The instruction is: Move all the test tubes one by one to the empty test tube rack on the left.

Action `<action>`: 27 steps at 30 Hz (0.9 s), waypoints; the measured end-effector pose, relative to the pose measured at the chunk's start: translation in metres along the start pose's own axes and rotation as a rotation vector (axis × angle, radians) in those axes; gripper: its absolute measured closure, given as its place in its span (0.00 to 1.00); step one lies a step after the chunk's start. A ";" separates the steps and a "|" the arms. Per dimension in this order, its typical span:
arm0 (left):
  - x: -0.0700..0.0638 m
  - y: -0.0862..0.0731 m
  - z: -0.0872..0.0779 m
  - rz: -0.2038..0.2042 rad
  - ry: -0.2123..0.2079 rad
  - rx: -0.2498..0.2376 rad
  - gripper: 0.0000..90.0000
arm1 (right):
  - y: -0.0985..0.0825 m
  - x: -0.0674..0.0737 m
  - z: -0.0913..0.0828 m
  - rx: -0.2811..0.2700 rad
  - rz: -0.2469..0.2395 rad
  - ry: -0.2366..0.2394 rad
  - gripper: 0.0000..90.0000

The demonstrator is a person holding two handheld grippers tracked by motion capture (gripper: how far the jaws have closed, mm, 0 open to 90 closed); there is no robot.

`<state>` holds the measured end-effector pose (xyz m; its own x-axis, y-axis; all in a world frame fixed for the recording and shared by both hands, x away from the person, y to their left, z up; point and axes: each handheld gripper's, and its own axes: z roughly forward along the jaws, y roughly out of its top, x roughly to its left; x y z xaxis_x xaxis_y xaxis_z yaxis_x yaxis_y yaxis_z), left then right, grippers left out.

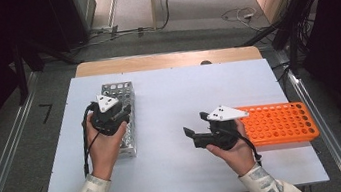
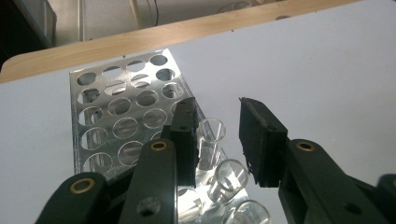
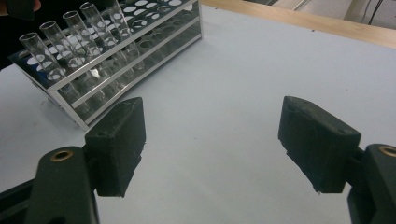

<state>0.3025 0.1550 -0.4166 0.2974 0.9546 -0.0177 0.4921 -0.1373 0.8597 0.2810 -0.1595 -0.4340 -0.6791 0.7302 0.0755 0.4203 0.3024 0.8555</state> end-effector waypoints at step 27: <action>0.009 -0.020 -0.050 -0.117 -0.076 -0.115 0.29 | -0.018 -0.046 -0.032 -0.029 0.069 -0.122 0.16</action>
<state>0.2546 0.1799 -0.4085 0.3069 0.9389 -0.1559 0.4310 0.0089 0.9023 0.2857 -0.2181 -0.4369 -0.5704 0.8181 0.0733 0.4447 0.2326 0.8649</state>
